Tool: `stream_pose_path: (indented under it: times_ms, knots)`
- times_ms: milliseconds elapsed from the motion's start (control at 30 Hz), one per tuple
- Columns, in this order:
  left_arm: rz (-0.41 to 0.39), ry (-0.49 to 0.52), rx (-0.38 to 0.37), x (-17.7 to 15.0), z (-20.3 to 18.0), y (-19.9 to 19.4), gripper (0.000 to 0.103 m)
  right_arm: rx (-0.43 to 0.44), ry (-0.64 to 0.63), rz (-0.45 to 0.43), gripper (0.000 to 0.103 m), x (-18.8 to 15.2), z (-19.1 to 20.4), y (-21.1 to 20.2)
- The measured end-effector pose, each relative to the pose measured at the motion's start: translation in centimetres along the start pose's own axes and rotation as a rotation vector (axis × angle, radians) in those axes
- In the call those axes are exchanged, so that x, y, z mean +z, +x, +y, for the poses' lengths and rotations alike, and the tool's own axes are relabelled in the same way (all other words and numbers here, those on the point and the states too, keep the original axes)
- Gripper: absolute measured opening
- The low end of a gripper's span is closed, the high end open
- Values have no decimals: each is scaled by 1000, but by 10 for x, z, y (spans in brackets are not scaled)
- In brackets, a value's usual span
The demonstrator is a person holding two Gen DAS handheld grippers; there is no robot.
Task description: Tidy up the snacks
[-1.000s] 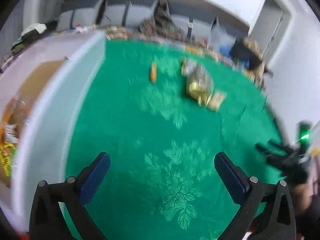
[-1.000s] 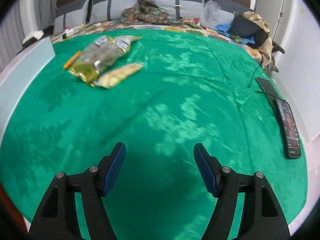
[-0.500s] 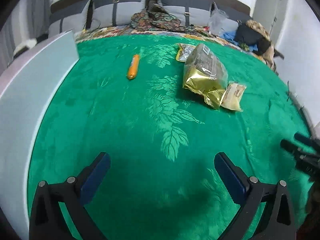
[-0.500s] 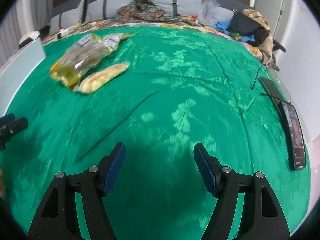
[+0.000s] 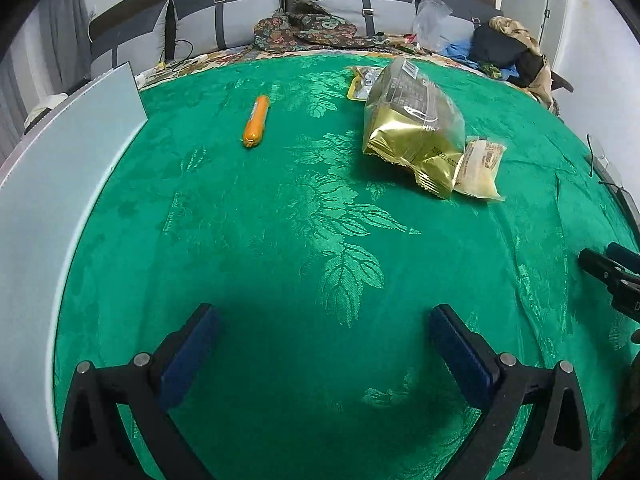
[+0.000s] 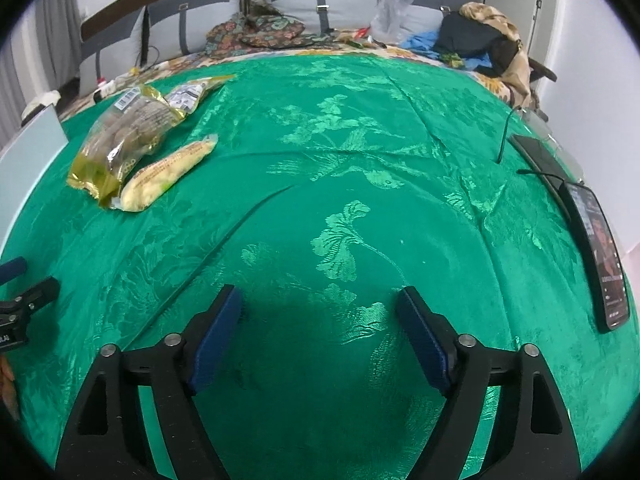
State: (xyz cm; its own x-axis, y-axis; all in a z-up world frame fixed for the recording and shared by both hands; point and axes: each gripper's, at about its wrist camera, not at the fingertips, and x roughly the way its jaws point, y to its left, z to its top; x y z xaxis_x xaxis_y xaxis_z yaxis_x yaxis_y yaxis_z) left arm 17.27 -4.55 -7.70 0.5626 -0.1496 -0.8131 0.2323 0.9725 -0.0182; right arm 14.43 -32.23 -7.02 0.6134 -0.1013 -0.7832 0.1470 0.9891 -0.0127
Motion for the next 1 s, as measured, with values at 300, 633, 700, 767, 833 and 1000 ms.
stream_pose_path:
  times_ms: [300,633,700,767,833,1000]
  knots:
    - [-1,-2,0,0,0,1,103,-2,6,1,87,0,0,1]
    - [-2,-2,0,0,0,1,103,-3,6,1,87,0,0,1]
    - [-2,-2,0,0,0,1,103,-2,6,1,87,0,0,1]
    - [-2,-2,0,-1,0,1,103,-2,6,1,87,0,0,1]
    - [-2,-2,1,-1,-1,1,103,-2,6,1,87,0,0,1]
    - [-3,-3,0,-1,0,1,103,-2,6,1,87,0,0,1]
